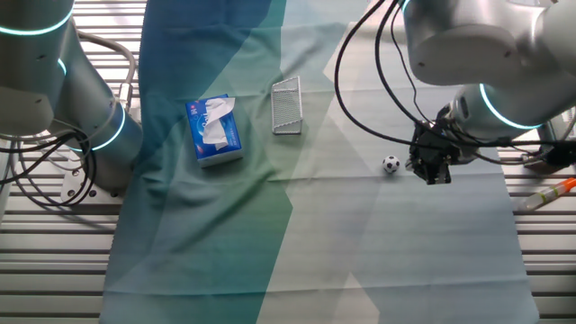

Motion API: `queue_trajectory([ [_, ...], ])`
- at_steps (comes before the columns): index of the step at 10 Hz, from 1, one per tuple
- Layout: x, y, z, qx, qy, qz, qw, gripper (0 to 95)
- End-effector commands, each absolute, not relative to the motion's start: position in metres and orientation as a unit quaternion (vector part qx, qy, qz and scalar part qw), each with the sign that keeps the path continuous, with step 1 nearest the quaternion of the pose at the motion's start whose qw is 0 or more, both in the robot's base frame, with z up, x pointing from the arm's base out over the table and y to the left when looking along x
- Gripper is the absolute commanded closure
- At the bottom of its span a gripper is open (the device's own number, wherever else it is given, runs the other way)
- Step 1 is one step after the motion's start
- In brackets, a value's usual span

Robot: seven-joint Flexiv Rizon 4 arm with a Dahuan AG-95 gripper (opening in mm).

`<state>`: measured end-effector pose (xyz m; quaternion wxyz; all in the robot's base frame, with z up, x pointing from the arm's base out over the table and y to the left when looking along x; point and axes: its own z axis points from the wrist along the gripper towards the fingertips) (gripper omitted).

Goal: Push the soccer ball into the goal

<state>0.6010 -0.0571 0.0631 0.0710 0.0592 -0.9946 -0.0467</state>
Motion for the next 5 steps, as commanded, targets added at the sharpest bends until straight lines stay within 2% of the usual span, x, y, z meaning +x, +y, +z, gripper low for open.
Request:
queue_trajectory([
  [1, 0.606, -0.063, 0.050, 0.063, -0.994, -0.051, 0.070, 95.0],
  [5, 0.614, -0.066, 0.032, 0.065, -0.994, -0.056, 0.074, 95.0],
])
